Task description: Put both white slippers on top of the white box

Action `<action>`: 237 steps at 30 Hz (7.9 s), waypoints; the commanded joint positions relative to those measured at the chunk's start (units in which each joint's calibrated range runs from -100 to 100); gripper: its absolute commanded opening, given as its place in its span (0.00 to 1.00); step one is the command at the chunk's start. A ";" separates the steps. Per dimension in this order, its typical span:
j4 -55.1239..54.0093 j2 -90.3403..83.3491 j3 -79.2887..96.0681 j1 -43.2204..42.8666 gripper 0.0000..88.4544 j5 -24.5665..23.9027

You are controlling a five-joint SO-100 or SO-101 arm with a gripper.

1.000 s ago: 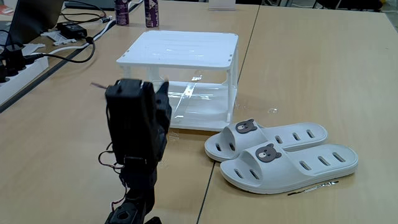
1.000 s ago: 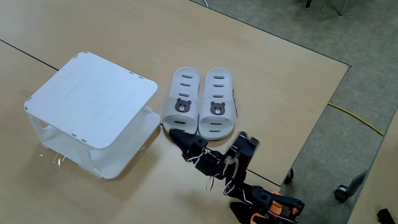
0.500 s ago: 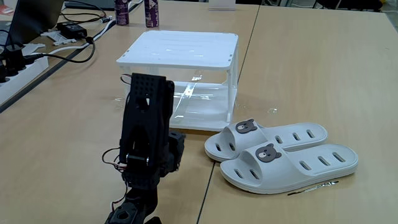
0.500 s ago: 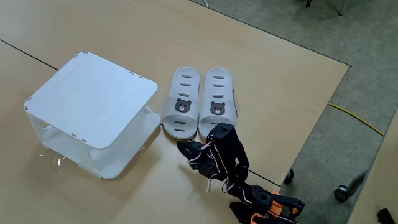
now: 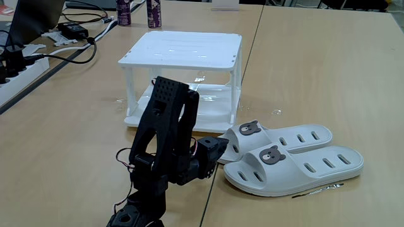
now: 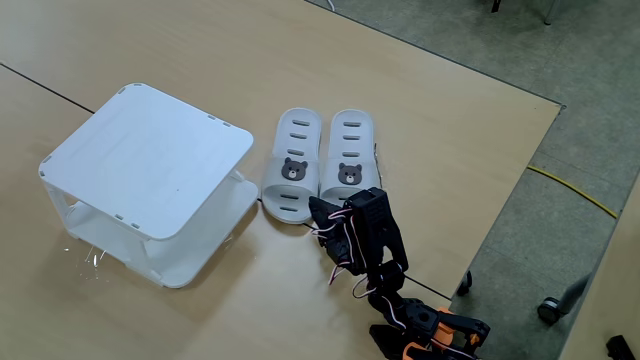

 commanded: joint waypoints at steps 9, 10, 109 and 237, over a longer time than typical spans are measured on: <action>-0.05 -0.90 -9.46 0.03 0.24 0.42; -0.05 -0.82 -10.81 0.03 0.24 0.42; 80.62 -37.84 -75.40 -39.28 0.01 0.42; 10.39 -20.17 10.93 17.30 0.28 0.42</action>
